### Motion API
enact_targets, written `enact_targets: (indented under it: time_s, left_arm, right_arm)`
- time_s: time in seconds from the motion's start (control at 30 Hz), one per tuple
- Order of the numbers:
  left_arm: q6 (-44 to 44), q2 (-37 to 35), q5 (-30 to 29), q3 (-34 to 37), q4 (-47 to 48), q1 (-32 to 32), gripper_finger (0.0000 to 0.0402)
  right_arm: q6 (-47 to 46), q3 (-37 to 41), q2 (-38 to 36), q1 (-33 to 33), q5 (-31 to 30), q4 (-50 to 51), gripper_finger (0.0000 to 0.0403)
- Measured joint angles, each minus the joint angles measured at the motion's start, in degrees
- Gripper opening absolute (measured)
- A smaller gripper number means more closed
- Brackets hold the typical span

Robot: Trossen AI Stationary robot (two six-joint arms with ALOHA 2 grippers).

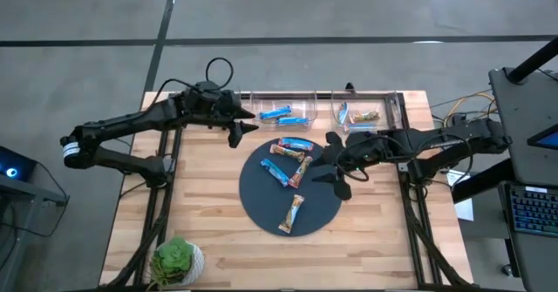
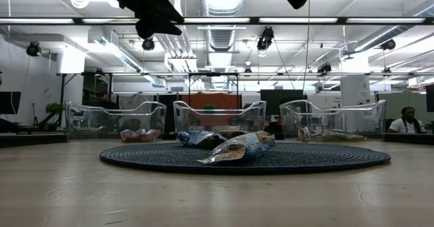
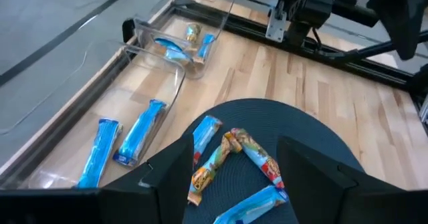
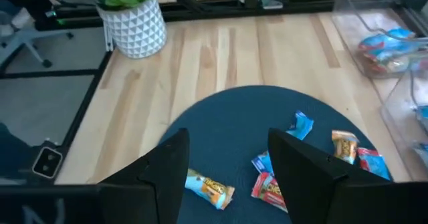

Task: Pick and place Granola Bars by type
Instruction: Put the yellow granola bar into the right transparent bin

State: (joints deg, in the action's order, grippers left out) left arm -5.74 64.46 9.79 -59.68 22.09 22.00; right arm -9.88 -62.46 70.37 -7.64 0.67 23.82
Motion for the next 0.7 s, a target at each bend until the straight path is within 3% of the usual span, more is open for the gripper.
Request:
enact_targets:
  time_s: [0.17, 0.47, 0.7]
  left_arm:
    - [0.03, -0.17, 0.01, 0.0, 0.87, 0.0, 0.0197]
    - [0.42, -0.32, 0.04, 0.0, 2.5, 0.0, 0.0194]
    - [2.31, -1.8, 0.19, 0.04, 5.29, -0.04, 0.0157]
  right_arm:
    - [0.0, -0.37, 3.38, -1.08, 1.99, -2.15, 0.0194]
    - [3.63, -7.96, 11.23, -1.51, 4.11, 0.02, 0.0194]
    - [3.65, -13.12, 14.85, -1.51, 4.39, 3.88, 0.0194]
